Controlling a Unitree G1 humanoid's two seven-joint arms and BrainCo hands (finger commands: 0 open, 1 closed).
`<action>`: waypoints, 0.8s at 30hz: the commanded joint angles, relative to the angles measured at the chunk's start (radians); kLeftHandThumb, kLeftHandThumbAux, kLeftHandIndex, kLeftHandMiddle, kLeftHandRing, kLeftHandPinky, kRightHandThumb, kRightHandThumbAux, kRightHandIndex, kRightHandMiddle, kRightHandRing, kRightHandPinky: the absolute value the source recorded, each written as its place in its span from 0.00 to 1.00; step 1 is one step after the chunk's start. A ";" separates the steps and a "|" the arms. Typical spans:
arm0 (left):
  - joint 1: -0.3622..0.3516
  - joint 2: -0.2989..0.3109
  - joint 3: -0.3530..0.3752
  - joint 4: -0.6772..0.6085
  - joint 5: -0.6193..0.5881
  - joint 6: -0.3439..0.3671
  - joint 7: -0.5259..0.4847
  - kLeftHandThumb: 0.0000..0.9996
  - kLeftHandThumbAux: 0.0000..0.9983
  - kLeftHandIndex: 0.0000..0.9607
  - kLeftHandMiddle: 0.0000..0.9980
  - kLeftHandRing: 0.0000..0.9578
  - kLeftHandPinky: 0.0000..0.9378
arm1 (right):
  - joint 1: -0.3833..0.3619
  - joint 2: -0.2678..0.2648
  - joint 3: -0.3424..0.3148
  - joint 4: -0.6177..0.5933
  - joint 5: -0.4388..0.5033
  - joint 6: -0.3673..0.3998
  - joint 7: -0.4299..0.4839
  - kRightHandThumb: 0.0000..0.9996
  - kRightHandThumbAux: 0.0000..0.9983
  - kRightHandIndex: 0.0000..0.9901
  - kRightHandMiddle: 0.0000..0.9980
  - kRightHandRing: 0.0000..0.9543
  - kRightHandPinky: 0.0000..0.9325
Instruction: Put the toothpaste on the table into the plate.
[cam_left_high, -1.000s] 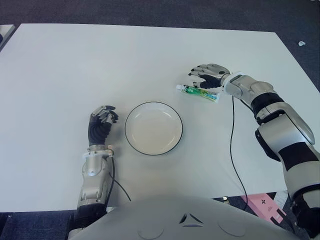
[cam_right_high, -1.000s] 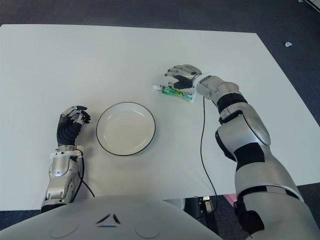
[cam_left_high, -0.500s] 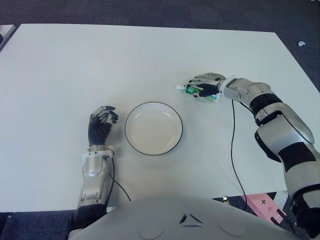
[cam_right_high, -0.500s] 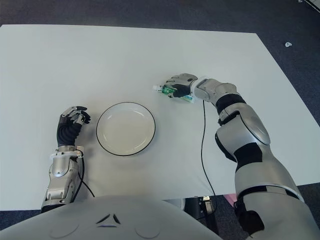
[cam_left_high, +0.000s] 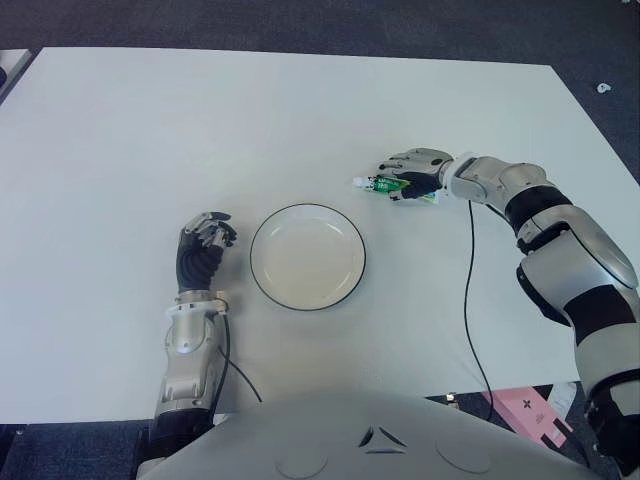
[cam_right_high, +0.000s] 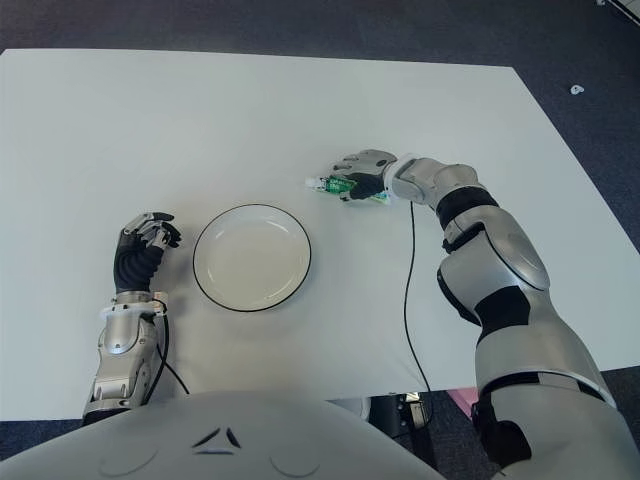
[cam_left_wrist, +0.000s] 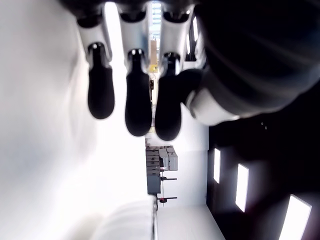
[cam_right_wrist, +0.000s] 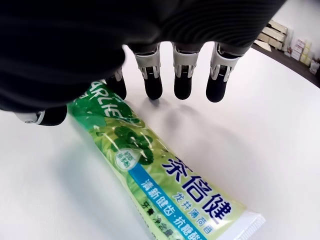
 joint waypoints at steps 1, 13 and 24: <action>0.047 -0.003 0.002 0.033 0.008 0.068 0.010 0.71 0.72 0.45 0.60 0.60 0.60 | 0.050 -0.017 0.026 0.005 -0.030 -0.010 0.006 0.58 0.10 0.00 0.00 0.00 0.00; 0.058 0.001 0.004 0.021 0.000 0.063 0.002 0.71 0.72 0.45 0.59 0.60 0.60 | 0.104 -0.050 0.049 -0.037 -0.029 -0.020 0.006 0.59 0.09 0.00 0.00 0.00 0.00; 0.067 0.004 0.004 0.019 -0.007 0.043 -0.005 0.71 0.72 0.45 0.59 0.61 0.61 | 0.209 -0.033 0.048 -0.013 -0.022 0.054 -0.048 0.59 0.09 0.00 0.00 0.00 0.00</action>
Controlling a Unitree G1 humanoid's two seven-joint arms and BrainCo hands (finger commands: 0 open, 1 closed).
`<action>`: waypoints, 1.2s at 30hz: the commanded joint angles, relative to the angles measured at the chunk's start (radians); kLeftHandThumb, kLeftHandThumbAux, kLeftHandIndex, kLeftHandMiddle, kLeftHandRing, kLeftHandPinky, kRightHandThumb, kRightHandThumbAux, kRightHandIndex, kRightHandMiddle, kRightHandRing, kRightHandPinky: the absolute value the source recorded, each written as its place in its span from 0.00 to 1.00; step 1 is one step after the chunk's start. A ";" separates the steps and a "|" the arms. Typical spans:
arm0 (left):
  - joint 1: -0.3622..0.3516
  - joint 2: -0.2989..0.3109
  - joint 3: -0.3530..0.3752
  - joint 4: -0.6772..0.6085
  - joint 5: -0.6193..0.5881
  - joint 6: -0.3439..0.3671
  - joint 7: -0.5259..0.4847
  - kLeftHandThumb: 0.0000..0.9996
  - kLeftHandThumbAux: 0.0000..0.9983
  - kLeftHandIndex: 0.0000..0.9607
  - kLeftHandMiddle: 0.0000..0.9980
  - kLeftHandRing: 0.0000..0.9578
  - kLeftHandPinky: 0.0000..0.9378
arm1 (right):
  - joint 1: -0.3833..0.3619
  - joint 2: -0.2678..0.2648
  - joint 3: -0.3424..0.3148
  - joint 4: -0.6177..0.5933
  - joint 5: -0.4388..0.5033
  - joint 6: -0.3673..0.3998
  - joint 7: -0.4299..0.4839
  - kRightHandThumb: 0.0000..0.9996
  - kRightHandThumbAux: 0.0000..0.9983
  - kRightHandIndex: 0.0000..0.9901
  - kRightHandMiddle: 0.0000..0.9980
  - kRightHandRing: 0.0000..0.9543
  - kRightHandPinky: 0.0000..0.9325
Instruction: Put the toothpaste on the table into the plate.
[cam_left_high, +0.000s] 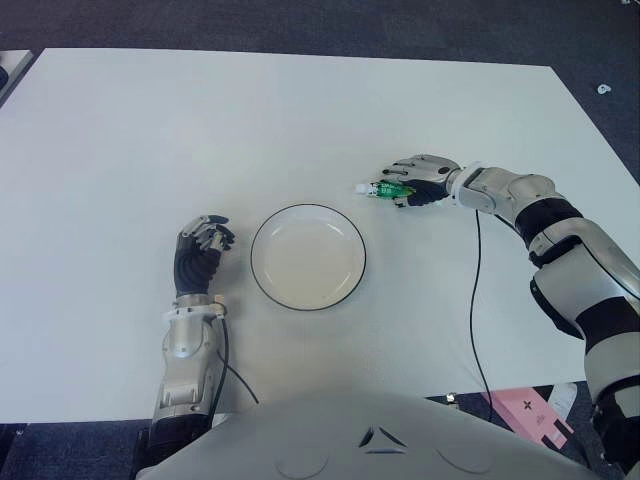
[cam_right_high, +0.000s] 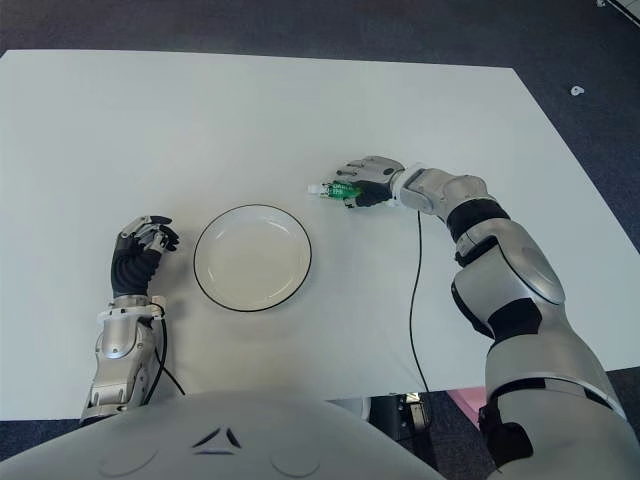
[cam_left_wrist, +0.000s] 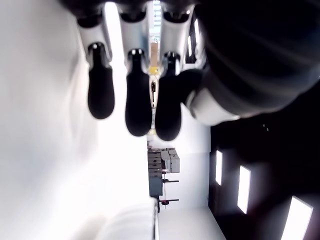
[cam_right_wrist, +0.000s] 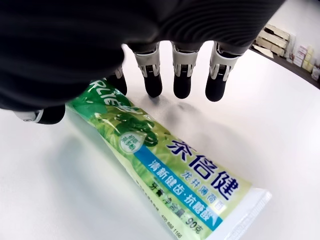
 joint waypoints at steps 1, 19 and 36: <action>0.040 0.000 0.003 0.039 -0.003 0.034 -0.003 0.71 0.72 0.45 0.59 0.61 0.61 | 0.122 0.027 0.032 0.068 -0.033 0.039 -0.001 0.59 0.09 0.00 0.00 0.00 0.00; 0.053 0.001 0.012 0.032 -0.001 0.033 0.004 0.71 0.72 0.45 0.60 0.61 0.61 | 0.282 0.119 -0.089 0.086 0.078 0.189 -0.312 0.55 0.10 0.00 0.00 0.00 0.00; 0.058 0.013 0.028 0.031 -0.016 0.012 -0.005 0.71 0.71 0.45 0.61 0.62 0.63 | 0.380 0.248 -0.170 0.208 0.171 0.275 -0.421 0.57 0.11 0.00 0.00 0.00 0.00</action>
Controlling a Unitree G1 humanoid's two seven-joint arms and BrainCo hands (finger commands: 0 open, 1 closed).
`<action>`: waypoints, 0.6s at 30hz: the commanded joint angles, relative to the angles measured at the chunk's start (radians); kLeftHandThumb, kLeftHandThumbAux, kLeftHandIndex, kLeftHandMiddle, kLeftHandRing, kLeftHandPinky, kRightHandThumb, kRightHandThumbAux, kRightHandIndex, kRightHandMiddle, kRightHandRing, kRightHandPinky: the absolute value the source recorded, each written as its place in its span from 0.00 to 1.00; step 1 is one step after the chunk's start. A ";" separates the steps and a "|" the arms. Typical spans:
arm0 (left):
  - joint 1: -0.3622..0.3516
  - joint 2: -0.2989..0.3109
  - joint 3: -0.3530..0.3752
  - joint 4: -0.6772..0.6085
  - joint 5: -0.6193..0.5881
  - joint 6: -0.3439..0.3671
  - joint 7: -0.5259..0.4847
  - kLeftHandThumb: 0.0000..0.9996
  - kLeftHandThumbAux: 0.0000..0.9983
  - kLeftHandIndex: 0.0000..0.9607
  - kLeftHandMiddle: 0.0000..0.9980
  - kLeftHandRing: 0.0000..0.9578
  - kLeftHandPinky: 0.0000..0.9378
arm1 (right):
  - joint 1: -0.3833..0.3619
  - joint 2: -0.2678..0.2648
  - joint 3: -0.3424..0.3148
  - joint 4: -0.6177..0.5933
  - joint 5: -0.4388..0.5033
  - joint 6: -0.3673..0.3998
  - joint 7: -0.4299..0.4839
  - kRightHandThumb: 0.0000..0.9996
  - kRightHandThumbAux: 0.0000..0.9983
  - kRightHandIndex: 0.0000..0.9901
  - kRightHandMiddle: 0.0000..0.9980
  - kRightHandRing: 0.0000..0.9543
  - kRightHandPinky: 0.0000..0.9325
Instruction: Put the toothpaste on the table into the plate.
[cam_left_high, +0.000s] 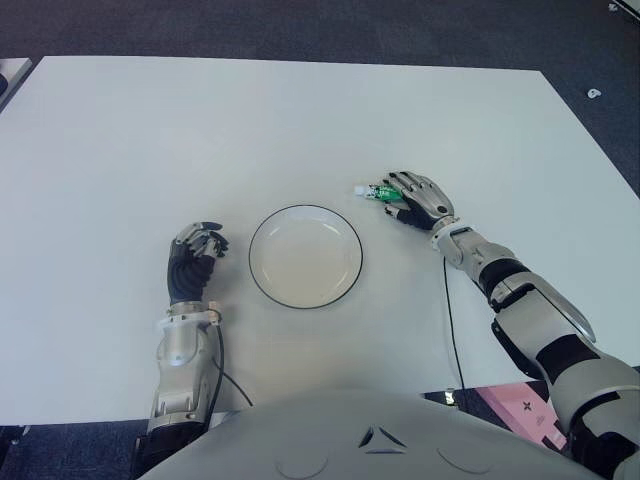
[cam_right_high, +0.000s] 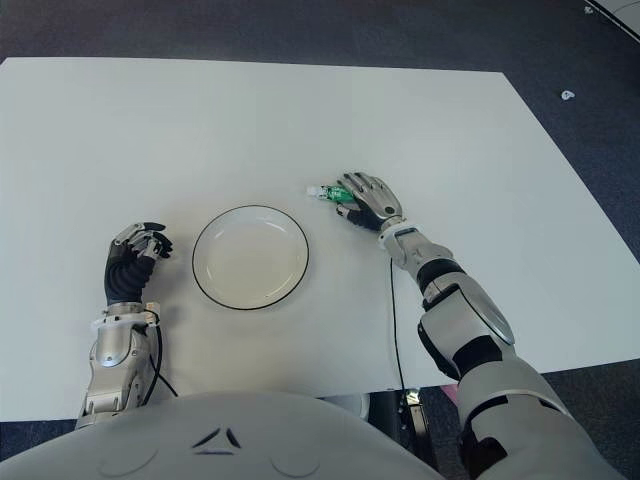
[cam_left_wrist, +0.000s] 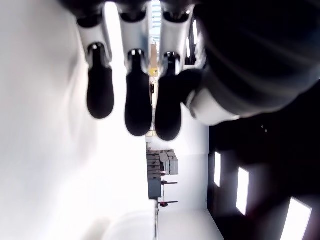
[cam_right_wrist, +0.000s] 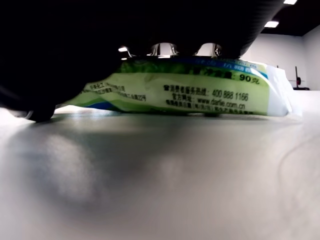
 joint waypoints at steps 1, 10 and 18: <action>0.025 0.002 0.006 0.038 -0.005 0.028 -0.004 0.71 0.71 0.45 0.61 0.62 0.63 | 0.124 0.060 0.001 0.068 0.007 0.039 0.045 0.57 0.11 0.00 0.00 0.00 0.00; 0.027 0.004 0.011 0.033 -0.001 0.030 -0.005 0.71 0.71 0.45 0.62 0.63 0.63 | 0.135 0.062 -0.031 0.073 0.037 0.020 0.042 0.56 0.10 0.00 0.00 0.00 0.00; 0.031 0.002 0.011 0.023 0.007 0.038 0.003 0.71 0.71 0.45 0.62 0.63 0.63 | 0.139 0.065 -0.040 0.071 0.050 0.004 0.042 0.57 0.14 0.00 0.00 0.00 0.00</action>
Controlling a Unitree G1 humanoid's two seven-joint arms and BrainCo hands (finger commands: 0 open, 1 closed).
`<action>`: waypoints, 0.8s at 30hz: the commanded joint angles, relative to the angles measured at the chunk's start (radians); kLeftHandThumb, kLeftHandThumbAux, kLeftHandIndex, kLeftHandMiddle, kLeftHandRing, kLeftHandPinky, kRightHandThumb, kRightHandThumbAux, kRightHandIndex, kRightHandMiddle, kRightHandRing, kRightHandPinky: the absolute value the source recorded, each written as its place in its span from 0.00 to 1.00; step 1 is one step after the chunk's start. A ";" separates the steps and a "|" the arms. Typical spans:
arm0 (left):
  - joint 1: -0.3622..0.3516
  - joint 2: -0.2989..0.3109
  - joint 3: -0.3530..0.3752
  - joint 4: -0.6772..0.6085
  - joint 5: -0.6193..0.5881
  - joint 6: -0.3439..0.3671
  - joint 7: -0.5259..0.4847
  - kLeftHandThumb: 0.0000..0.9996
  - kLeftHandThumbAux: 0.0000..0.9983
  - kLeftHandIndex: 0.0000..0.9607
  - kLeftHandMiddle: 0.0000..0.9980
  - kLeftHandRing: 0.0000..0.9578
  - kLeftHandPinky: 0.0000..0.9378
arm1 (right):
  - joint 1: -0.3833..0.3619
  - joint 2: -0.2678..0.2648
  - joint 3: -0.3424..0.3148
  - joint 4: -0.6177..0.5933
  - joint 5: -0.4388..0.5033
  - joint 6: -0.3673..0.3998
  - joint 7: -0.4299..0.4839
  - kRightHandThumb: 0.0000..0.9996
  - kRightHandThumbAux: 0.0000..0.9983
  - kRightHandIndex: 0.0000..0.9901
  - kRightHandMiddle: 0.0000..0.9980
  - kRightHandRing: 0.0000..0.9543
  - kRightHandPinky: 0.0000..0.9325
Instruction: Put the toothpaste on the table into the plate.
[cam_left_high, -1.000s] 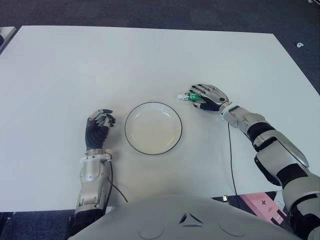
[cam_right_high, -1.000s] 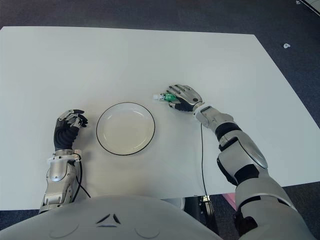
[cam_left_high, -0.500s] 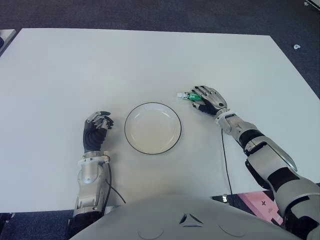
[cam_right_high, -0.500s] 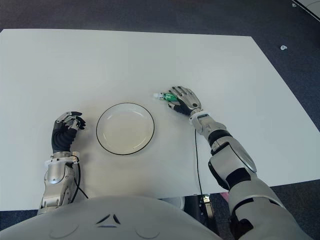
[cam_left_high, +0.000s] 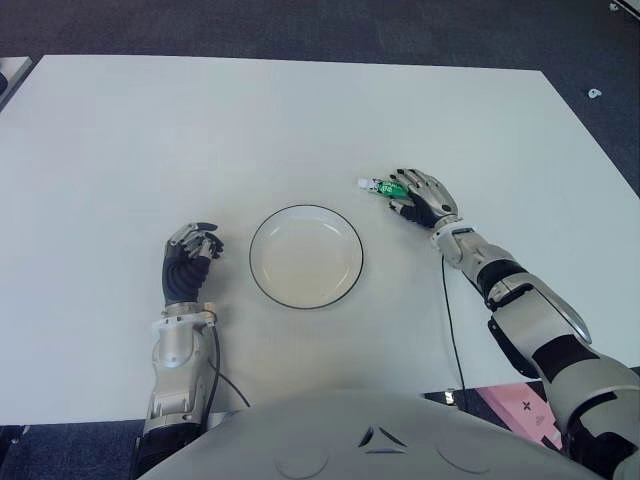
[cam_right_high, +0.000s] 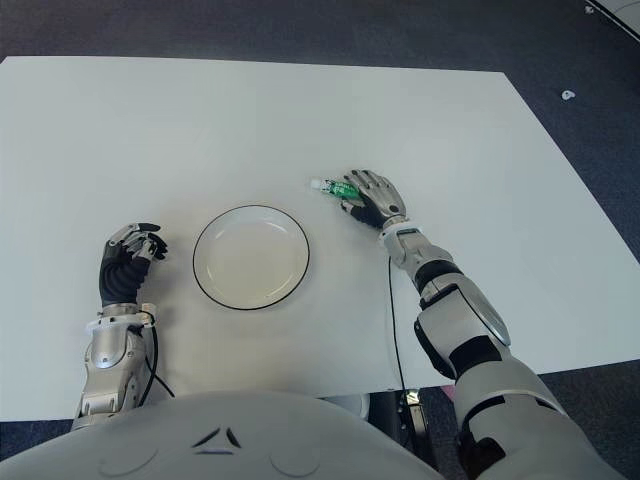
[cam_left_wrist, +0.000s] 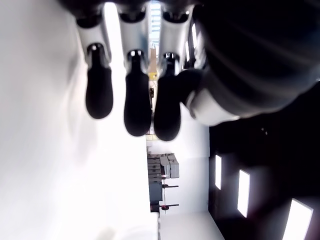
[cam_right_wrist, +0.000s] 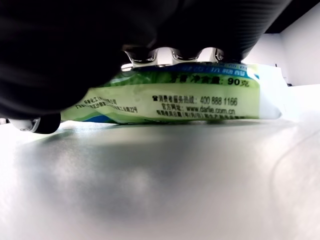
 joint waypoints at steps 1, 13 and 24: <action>0.028 -0.003 0.000 0.025 0.005 0.043 0.004 0.71 0.71 0.45 0.62 0.62 0.63 | 0.135 0.052 0.011 0.052 -0.003 -0.002 0.042 0.57 0.16 0.00 0.00 0.00 0.00; 0.027 -0.009 0.007 0.026 0.000 0.041 0.007 0.71 0.71 0.45 0.61 0.62 0.63 | 0.149 0.061 -0.084 0.038 0.091 -0.072 0.077 0.81 0.49 0.26 0.38 0.51 0.56; 0.028 -0.009 0.009 0.013 -0.004 0.055 0.008 0.71 0.71 0.45 0.61 0.62 0.62 | 0.131 0.050 -0.077 0.038 0.081 -0.062 0.074 0.85 0.67 0.40 0.56 0.82 0.83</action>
